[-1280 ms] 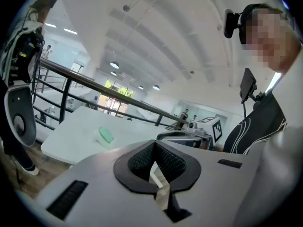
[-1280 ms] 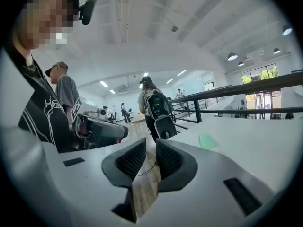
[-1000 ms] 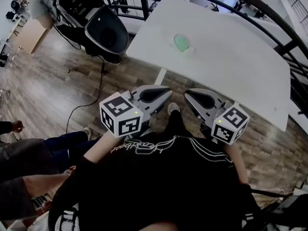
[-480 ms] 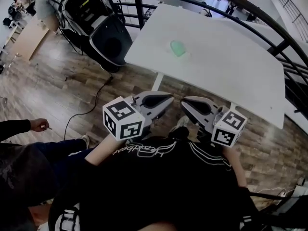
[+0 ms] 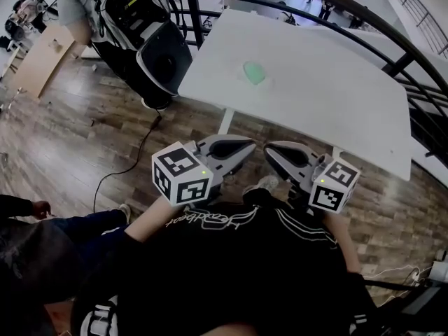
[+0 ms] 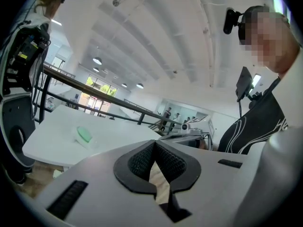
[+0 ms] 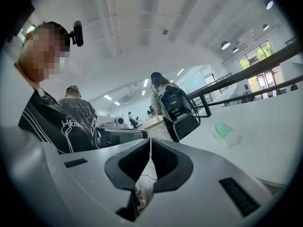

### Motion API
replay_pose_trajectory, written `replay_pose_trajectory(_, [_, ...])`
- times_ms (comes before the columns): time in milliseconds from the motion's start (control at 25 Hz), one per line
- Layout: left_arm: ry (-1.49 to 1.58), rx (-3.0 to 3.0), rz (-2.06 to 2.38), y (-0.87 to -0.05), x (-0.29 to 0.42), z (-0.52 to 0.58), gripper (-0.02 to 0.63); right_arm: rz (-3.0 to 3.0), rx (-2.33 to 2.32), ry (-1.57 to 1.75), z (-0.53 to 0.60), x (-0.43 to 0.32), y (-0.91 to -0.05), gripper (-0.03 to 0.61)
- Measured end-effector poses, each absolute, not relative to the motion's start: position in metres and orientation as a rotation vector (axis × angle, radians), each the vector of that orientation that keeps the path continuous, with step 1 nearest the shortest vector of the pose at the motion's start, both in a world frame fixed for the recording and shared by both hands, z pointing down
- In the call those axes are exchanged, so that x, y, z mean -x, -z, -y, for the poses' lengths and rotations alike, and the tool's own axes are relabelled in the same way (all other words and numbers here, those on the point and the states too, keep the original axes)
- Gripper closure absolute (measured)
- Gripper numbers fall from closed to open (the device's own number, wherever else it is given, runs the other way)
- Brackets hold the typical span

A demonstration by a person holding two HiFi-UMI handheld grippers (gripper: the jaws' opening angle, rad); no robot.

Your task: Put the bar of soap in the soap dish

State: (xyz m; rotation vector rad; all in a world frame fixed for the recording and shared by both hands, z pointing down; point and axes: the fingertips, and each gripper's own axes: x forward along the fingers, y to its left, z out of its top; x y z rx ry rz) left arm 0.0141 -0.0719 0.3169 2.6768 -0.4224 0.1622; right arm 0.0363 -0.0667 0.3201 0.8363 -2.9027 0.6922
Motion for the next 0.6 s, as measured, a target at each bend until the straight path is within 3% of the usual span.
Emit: replay_pose_trajectory(600, [-0.150, -2.671, 0.452, -0.3187, -0.0117, 0.0791, 0.606, 2.896, -0.804, -0.676, 0.0700, -0.0373, -0.3210, 0.555])
